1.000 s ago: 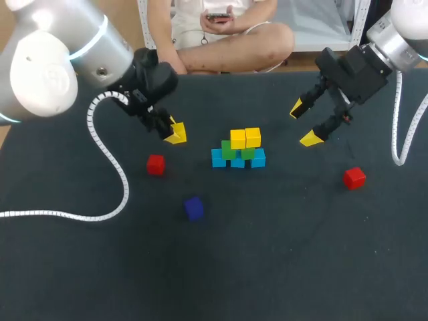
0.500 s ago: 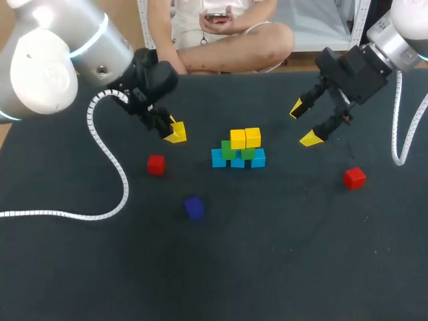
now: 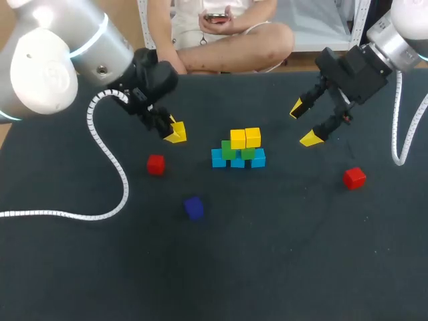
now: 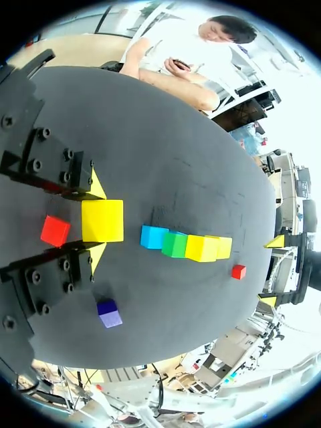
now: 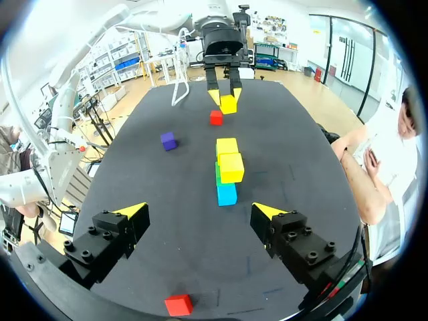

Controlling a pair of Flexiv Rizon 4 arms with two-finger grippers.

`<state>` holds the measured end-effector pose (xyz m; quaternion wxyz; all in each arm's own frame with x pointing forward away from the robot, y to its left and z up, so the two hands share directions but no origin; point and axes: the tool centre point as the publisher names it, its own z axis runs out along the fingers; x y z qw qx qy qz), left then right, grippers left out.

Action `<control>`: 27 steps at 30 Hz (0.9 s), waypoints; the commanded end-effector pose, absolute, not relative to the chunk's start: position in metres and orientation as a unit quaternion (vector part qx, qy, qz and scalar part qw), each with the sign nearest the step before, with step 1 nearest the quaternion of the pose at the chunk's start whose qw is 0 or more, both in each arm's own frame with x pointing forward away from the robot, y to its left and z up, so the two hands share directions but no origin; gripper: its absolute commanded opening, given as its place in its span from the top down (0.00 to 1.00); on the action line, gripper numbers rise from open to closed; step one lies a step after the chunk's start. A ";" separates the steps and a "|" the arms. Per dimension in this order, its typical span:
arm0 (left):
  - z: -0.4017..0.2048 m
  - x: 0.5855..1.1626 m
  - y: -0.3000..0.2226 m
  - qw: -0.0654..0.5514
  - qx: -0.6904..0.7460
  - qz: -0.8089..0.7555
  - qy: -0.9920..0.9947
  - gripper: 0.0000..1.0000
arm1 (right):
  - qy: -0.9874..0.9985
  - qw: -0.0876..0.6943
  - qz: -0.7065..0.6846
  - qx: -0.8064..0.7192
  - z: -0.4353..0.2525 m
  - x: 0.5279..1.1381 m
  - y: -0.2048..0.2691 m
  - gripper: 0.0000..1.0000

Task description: Place the blue cubes, place green cubes on the blue cubes, place the yellow cubes on the green cubes, then place the red cubes on the yellow cubes, and place purple cube on the red cubes.

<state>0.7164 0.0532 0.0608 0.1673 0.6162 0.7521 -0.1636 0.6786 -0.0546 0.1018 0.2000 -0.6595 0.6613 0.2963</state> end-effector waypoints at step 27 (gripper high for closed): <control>0.079 0.701 -0.009 0.128 0.625 -0.150 0.755 1.00 | 0.661 0.200 0.297 -0.659 0.102 0.679 -0.054 0.00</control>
